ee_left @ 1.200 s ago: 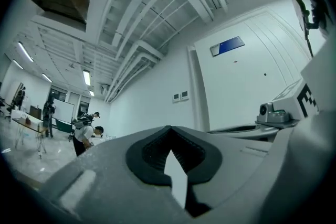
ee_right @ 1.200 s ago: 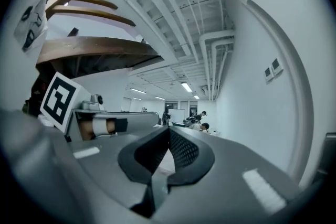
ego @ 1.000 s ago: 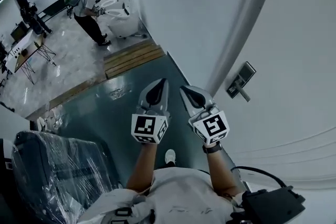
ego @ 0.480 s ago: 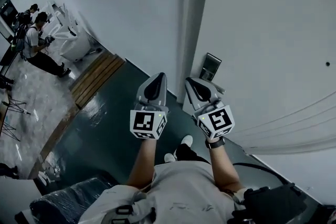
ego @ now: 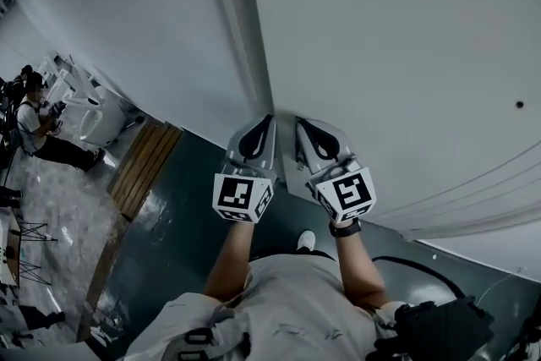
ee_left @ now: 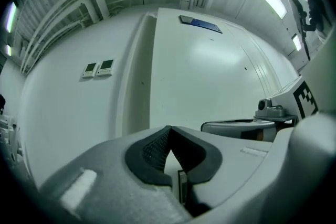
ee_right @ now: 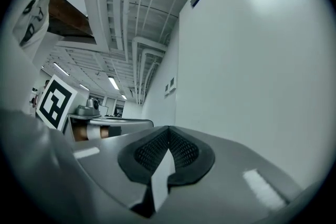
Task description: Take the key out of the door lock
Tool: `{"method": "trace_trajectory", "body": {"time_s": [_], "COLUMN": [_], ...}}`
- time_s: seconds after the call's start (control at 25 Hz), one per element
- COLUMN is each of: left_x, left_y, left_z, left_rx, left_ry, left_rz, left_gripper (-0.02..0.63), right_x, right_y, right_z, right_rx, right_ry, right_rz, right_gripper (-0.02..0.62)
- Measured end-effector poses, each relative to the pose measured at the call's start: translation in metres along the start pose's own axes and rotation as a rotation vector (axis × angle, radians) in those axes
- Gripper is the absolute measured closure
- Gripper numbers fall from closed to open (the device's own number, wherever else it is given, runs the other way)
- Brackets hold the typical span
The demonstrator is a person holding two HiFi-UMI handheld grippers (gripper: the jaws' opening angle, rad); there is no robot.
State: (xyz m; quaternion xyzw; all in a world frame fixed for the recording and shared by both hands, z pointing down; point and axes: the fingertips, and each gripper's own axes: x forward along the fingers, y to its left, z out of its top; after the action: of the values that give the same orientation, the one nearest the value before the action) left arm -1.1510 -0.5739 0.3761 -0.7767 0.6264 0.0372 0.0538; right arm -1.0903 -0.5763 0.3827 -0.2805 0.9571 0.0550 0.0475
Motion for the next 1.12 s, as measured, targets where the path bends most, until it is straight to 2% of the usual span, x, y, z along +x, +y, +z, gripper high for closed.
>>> {"method": "trace_trajectory", "body": {"time_s": [0.36, 0.72, 1.12], "left_x": [0.024, 0.027, 0.013], "left_y": [-0.004, 0.007, 0.026], "left_z": [-0.006, -0.029, -0.068], "left_rx": [0.019, -0.034, -0.051], "left_ry": [0.0, 0.051, 0.102], "left_rz": [-0.142, -0.293, -0.348], "left_gripper": [0.607, 0.607, 0.606], "right_x": [0.012, 0.013, -0.012], "right_y": [-0.009, -0.016, 0.01], "right_z": [-0.015, -0.041, -0.09], "right_rx": [-0.028, 0.022, 0.096], "right_ry": [0.019, 0.09, 0.218], "right_rz": [-0.083, -0.293, -0.423], "right_gripper": [0.589, 0.589, 0.589]}}
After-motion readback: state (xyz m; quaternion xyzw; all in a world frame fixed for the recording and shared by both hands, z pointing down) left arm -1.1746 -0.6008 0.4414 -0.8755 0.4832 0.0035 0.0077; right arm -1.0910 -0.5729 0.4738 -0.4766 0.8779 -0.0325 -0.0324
